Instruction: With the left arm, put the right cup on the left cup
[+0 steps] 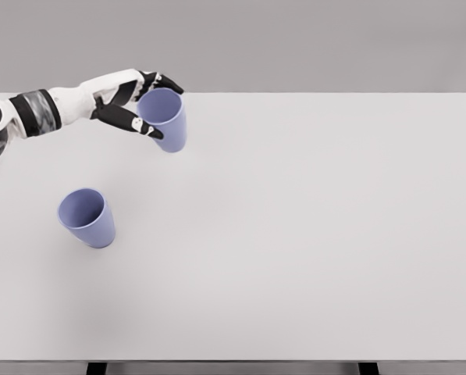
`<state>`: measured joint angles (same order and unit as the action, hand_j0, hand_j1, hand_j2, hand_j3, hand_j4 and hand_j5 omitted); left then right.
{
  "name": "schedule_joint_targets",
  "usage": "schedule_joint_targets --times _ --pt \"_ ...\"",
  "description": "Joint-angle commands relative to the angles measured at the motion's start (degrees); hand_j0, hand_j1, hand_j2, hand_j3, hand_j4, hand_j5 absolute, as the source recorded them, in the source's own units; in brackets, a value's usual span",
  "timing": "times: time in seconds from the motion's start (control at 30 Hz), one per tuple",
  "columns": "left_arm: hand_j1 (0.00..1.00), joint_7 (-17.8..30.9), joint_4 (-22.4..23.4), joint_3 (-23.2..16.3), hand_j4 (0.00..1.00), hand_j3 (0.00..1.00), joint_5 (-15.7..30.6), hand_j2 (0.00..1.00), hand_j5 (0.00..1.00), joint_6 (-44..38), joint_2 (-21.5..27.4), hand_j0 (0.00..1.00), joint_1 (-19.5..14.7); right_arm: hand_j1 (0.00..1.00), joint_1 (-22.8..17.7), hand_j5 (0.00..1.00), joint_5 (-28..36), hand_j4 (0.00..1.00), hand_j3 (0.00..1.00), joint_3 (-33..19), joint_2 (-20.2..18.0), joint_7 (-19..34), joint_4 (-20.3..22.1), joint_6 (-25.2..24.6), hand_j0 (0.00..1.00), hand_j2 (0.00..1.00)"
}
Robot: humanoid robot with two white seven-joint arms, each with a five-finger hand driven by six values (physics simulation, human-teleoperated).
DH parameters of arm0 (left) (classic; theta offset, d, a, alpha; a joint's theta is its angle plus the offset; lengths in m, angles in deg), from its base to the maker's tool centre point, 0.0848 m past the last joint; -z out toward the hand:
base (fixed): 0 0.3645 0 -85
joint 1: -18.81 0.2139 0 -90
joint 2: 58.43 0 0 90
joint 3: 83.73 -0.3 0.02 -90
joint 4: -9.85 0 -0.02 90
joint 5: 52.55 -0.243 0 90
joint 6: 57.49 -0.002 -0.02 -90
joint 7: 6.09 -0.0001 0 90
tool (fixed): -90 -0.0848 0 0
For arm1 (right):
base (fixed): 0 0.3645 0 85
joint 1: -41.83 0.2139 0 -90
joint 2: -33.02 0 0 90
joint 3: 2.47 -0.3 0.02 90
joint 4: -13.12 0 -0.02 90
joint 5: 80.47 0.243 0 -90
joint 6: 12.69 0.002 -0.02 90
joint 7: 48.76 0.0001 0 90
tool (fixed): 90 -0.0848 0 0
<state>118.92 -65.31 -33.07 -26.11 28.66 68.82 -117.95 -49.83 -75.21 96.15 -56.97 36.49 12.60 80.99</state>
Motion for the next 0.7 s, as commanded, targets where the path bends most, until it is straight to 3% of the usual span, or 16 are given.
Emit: schedule_joint_targets --times 0.0,0.4,0.67 --pt "0.68 -0.01 -3.41 0.06 0.68 0.68 2.38 0.68 0.68 -1.08 2.83 0.68 0.09 1.0 0.09 1.0 0.01 1.0 1.0 0.0 -0.01 0.0 0.0 0.0 1.0 1.0" --pt "0.69 -0.01 -15.01 0.14 0.69 0.69 9.24 0.69 0.69 -1.08 14.6 0.69 1.05 1.0 0.09 1.0 0.01 1.0 1.0 0.0 -0.01 0.0 0.0 0.0 1.0 1.0" --pt "0.69 -0.01 -19.67 0.32 0.69 0.69 13.37 0.69 0.69 -1.08 21.11 0.69 1.49 1.0 0.0 1.0 0.01 1.0 1.0 0.0 -0.01 0.0 0.0 0.0 1.0 1.0"
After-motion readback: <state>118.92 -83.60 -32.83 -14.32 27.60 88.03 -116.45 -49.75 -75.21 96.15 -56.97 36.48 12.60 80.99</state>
